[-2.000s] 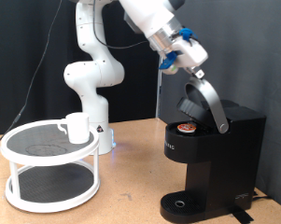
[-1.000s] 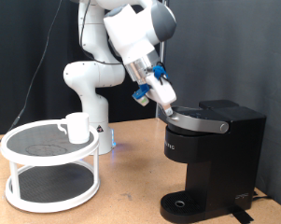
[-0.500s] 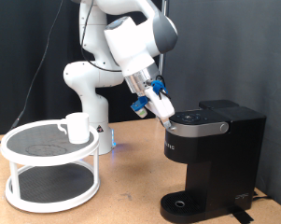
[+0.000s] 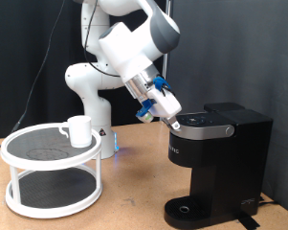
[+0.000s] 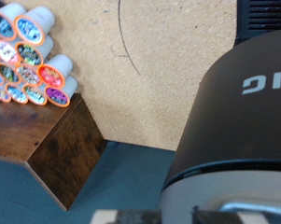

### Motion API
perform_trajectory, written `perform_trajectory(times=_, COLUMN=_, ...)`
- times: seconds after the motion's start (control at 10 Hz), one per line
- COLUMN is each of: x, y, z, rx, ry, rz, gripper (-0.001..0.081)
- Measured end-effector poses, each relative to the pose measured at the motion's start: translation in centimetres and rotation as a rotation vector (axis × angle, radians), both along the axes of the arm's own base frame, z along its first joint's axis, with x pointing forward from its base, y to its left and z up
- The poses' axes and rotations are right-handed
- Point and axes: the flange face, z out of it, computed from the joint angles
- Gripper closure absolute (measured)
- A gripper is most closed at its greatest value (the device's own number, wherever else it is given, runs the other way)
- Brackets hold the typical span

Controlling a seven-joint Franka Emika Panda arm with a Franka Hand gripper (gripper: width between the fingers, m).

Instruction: Make a cup of coffee with the keurig machine

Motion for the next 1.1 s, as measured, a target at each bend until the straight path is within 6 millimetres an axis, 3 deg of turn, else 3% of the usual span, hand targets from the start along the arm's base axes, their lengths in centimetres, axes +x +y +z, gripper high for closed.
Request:
perform_trajectory(times=0.5, x=-0.6, y=-0.3, z=1.0, rx=0.027, ry=-0.007, rz=0.032, gripper=0.0806)
perform_trajectory(times=0.8, x=-1.7, y=-0.4, z=3.7, rx=0.140, ry=0.039, rz=0.040, gripper=0.0806)
perform_trajectory(times=1.1, x=-2.3, y=-0.5, z=3.1, rx=0.171, ry=0.077, rz=0.077, gripper=0.0806)
